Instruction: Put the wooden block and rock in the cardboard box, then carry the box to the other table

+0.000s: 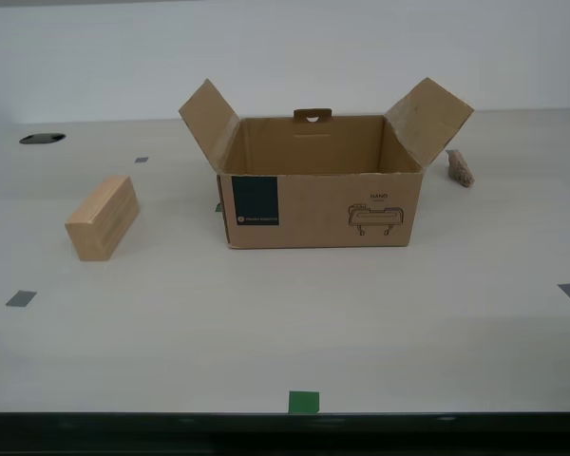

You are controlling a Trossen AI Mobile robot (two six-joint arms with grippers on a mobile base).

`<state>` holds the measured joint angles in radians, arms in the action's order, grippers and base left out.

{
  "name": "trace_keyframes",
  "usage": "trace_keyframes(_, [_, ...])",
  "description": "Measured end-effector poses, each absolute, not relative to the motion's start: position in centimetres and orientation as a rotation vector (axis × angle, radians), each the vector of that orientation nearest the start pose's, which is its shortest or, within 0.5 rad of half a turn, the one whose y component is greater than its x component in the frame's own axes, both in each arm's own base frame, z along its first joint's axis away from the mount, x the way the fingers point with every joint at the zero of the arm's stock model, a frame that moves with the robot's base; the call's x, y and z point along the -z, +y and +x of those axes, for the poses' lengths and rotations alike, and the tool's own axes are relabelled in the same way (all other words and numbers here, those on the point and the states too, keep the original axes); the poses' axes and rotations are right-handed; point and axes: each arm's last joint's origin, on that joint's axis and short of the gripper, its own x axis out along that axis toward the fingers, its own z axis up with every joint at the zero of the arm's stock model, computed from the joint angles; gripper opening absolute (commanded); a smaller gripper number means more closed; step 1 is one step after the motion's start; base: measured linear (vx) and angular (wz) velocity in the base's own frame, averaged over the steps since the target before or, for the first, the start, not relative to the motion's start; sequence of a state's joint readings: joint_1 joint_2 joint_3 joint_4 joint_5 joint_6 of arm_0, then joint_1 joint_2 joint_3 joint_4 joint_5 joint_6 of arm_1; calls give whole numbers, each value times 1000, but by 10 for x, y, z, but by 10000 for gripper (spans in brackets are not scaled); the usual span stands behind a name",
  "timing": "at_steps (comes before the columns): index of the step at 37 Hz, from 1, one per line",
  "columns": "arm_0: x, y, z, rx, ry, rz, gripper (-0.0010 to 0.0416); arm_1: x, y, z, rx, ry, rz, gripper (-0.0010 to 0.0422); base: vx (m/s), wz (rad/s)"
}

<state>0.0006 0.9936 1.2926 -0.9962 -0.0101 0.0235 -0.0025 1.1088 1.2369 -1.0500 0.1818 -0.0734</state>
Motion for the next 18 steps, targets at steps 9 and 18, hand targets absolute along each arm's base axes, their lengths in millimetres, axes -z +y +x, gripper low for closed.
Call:
trace_keyframes(9, [-395, 0, 166, -3, 686, 26, 0, -355, -6, 195, 138, 916, -150, 0, 0, 0])
trace_keyframes(18, [-395, 1, 166, -3, 688, 26, 0, -356, -6, 194, 137, 913, -150, 0, 0, 0])
